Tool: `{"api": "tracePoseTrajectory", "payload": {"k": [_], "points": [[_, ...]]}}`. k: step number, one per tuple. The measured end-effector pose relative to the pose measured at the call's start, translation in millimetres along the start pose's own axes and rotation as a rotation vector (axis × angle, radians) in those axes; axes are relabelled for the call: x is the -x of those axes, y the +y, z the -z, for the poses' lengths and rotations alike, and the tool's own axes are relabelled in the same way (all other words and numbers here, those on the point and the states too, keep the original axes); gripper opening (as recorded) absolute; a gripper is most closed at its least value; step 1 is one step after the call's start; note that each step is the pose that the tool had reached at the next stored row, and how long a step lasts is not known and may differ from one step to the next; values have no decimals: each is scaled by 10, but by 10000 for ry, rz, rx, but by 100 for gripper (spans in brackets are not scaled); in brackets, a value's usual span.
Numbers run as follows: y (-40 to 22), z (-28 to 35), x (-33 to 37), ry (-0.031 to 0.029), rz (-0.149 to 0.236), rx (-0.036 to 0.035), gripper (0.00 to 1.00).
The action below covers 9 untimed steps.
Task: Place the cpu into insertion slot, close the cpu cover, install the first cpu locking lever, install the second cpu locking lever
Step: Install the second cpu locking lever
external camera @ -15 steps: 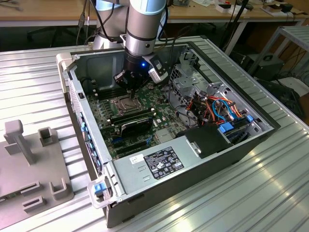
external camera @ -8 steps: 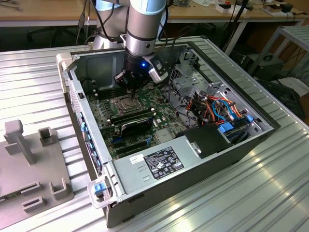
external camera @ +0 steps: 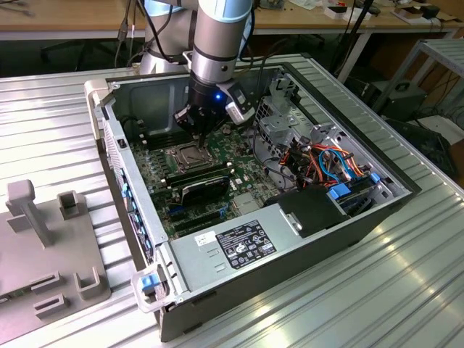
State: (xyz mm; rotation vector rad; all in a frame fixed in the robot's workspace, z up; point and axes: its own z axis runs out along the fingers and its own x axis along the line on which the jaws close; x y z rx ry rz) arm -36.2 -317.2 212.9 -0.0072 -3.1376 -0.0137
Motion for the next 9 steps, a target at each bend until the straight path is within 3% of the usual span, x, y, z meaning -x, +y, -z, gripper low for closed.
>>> {"api": "tracePoseTrajectory", "payload": {"k": [6, 9], "points": [[0, 48, 0, -1, 2, -7, 11], [-1, 49, 51, -1, 1, -16, 11]]}}
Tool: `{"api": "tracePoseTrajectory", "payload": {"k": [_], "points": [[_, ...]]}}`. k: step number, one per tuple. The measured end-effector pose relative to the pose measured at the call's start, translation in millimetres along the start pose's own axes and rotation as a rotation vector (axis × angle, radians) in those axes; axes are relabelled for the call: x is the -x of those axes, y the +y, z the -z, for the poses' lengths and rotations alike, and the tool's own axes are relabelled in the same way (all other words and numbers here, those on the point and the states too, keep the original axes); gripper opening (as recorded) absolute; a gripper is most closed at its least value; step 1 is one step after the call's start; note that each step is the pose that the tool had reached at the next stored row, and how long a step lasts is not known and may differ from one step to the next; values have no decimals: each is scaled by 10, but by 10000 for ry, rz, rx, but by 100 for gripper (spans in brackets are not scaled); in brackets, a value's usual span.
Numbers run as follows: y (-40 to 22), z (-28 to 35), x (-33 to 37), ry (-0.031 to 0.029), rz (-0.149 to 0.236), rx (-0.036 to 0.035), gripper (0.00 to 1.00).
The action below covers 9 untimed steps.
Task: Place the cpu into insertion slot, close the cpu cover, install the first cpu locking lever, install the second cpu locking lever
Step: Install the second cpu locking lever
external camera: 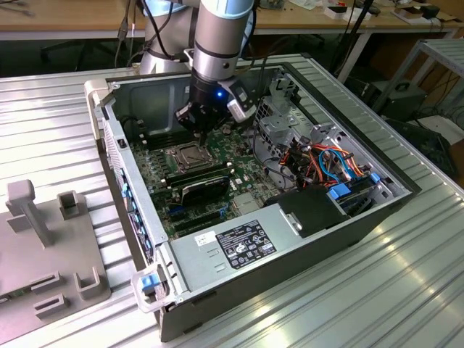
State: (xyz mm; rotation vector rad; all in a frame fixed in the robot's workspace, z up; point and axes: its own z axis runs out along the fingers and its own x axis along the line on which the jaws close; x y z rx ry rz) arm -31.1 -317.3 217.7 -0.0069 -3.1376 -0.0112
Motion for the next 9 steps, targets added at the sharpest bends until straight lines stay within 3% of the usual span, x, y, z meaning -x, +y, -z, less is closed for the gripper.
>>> {"api": "tracePoseTrajectory", "payload": {"k": [3, 9], "points": [[-13, 0, 12, 0, -1, -3, 11], [-165, 1, 12, 1, -1, -3, 11]]}}
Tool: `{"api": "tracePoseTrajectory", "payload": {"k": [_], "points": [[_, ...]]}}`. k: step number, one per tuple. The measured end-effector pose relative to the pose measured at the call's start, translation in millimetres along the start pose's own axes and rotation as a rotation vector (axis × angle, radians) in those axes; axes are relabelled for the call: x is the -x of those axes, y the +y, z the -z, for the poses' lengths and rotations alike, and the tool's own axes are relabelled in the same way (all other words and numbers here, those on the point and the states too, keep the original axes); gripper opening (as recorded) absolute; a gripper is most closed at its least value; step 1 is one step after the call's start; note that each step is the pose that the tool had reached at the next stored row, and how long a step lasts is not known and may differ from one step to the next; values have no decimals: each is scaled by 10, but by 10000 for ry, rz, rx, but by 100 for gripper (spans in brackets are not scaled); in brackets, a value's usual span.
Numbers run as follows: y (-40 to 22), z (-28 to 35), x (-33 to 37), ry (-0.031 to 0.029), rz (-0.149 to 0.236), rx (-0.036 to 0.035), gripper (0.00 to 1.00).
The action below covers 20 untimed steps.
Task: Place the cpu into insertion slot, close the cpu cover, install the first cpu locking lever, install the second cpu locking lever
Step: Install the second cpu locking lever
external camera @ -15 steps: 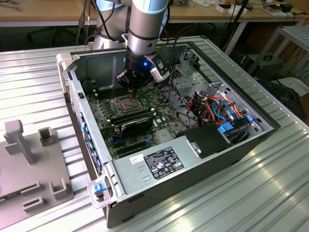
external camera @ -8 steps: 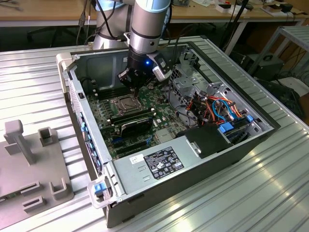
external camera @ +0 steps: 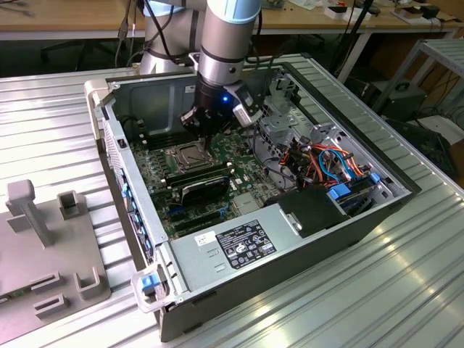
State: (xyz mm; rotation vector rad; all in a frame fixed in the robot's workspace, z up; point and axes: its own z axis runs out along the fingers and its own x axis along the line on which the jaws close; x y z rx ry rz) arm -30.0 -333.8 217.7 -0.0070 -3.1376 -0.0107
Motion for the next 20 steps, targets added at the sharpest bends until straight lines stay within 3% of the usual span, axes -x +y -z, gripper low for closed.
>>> {"api": "tracePoseTrajectory", "payload": {"k": [2, 6, 11, 14, 20], "points": [[-34, 0, 0, 0, 0, -1, 11], [-44, 0, 50, 0, -1, -5, 11], [-77, 0, 53, 0, 0, -5, 11], [-169, 1, 54, -1, 0, -4, 11], [-221, 1, 53, -1, -2, -3, 11]]}}
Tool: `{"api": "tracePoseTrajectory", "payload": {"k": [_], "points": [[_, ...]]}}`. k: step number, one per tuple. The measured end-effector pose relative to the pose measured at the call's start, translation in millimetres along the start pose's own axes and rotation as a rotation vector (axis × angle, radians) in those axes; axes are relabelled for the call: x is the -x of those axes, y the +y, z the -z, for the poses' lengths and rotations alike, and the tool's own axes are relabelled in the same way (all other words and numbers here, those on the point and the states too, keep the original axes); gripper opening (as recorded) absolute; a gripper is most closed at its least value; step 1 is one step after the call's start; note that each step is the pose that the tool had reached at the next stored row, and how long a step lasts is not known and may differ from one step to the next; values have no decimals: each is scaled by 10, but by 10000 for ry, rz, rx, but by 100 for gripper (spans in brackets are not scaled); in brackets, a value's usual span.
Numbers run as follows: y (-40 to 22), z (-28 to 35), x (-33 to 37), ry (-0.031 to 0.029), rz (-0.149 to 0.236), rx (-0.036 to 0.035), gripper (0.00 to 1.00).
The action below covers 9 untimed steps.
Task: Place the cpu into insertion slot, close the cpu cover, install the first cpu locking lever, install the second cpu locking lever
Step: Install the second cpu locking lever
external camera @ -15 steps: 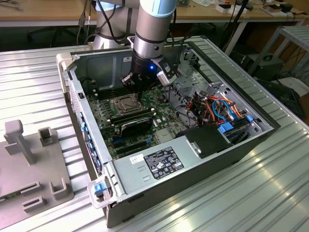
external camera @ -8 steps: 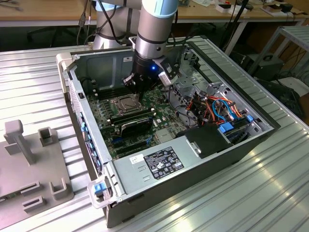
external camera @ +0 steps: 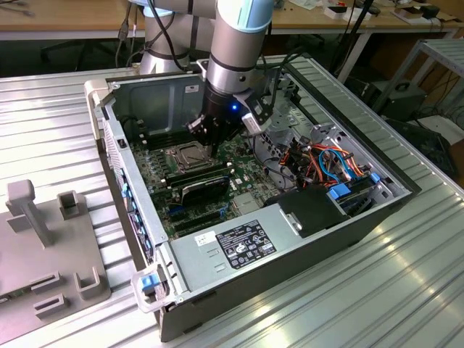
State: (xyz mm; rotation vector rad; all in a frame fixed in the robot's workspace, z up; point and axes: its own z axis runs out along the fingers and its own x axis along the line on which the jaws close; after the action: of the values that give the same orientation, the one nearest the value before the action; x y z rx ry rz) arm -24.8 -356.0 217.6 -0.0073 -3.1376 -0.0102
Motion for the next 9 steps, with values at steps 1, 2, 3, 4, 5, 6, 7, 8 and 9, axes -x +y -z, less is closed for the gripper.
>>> {"api": "tracePoseTrajectory", "payload": {"k": [1, 2, 3, 4, 5, 6, 7, 8, 9], "points": [[0, 0, 0, 0, 0, -1, 11], [0, 0, 1, 0, 1, -1, 11], [-8, 1, 0, 1, 2, -1, 11], [-14, 1, 1, 1, 2, -1, 11], [-15, 0, 1, 0, 2, -1, 11], [-15, 1, 0, 0, 2, -1, 11], [-15, 0, 0, 0, 2, -1, 11], [-15, 1, 0, 1, 2, -1, 11], [-15, 0, 1, 0, 2, -1, 11]]}}
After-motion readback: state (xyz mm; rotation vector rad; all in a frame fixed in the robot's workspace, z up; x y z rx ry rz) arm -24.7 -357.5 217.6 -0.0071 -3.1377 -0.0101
